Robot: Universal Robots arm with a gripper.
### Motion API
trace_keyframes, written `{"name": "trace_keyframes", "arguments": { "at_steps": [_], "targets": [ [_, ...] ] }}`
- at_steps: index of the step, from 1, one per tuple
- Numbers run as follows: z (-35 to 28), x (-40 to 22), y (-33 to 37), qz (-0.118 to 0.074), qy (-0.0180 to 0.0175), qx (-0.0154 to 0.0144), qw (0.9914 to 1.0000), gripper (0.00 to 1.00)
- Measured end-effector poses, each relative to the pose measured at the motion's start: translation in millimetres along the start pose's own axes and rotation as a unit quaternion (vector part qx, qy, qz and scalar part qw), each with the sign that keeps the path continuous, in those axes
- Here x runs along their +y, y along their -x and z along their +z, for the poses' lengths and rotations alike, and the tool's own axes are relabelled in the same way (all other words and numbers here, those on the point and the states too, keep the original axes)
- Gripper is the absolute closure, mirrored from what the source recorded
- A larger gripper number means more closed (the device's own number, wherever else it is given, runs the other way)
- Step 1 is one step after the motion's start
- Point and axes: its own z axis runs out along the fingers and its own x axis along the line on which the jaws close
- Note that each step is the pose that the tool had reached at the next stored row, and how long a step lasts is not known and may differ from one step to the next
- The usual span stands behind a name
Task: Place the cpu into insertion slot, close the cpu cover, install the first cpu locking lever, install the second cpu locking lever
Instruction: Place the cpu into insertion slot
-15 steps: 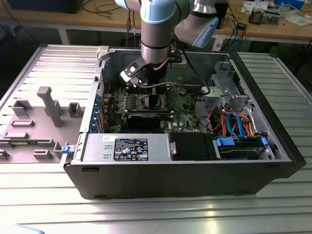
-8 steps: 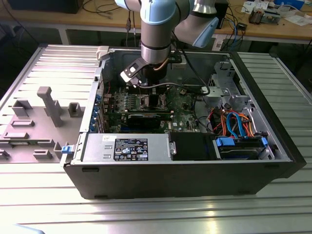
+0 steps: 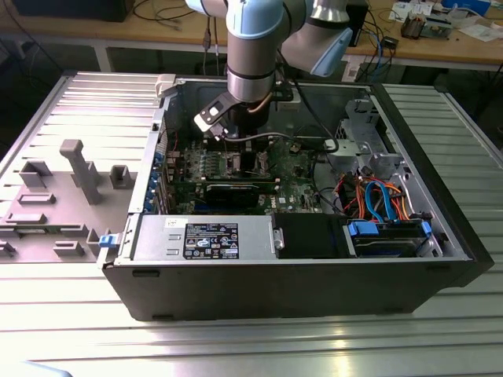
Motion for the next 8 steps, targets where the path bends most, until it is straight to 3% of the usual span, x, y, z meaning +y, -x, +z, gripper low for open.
{"name": "trace_keyframes", "arguments": {
  "at_steps": [3, 5, 8],
  "targets": [
    [-4.8, 0.1, -0.1, 0.0, -0.0003, 0.0, 1.0, 0.32],
    [-11.4, 0.3, -0.2, 0.0, -0.0008, -0.0002, 1.0, 0.32],
    [-14.7, 0.4, -0.3, 0.0, -0.0009, -0.0005, 1.0, 0.4]
  ]
}}
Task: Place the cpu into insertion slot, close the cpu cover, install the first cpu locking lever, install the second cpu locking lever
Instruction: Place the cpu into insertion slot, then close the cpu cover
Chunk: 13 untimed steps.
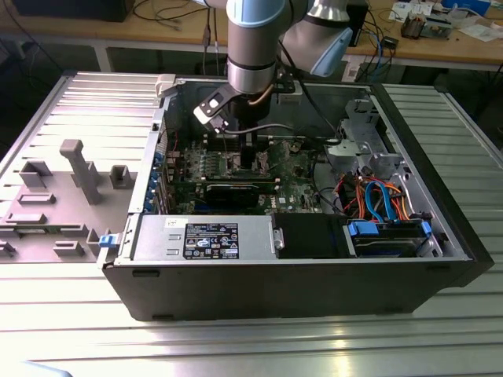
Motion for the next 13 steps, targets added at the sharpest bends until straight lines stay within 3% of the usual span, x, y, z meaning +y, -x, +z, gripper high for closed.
{"name": "trace_keyframes", "arguments": {
  "at_steps": [4, 6, 9, 13],
  "targets": [
    [-2.8, 0.2, -0.1, 0.0, -0.0002, -0.0051, 0.99999, 0.65],
    [-4.3, 0.2, -0.2, -0.001, -0.0002, -0.0081, 0.99997, 0.89],
    [-4.4, 0.3, -0.2, -0.014, -0.0006, -0.0082, 0.99986, 0.89],
    [-4.4, 0.3, -0.2, -0.017, -0.0006, -0.0082, 0.99983, 0.89]
  ]
}}
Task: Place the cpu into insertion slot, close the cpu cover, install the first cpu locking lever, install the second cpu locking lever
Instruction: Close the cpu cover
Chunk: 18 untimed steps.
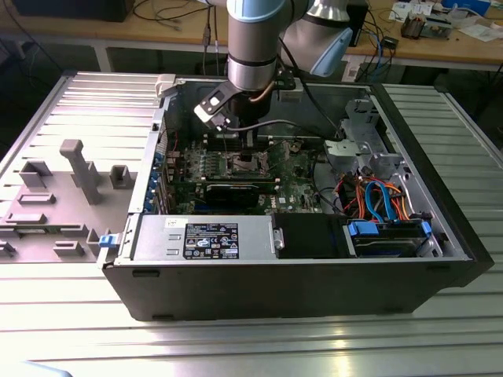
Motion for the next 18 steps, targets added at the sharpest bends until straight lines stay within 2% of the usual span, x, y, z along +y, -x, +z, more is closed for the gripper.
{"name": "trace_keyframes", "arguments": {
  "at_steps": [11, 18],
  "targets": [
    [-1.8, 0.0, 0.0, 0.0, 0.0, 0.0, 1.0, 0.89],
    [-12.6, 0.1, 0.0, 0.0, 0.0, -0.0001, 1.0, 0.89]
  ]
}}
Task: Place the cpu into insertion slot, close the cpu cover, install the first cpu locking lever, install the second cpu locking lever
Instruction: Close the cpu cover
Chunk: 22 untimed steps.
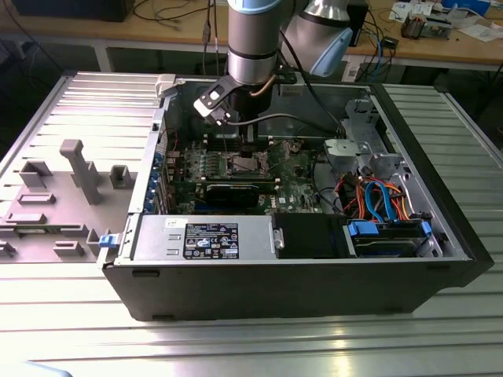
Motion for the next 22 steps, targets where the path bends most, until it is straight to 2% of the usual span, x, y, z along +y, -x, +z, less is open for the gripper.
{"name": "trace_keyframes", "arguments": {
  "at_steps": [7, 10, 22],
  "targets": [
    [-8.2, 0.1, 0.0, -0.006, 0.0, 0.0001, 0.99998, 0.89],
    [-14.2, 0.2, 0.0, -0.007, 0.0, 0.0001, 0.99997, 0.89],
    [-28.1, 0.3, 0.0, -0.01, 0.0, 0.0002, 0.99995, 0.89]
  ]
}}
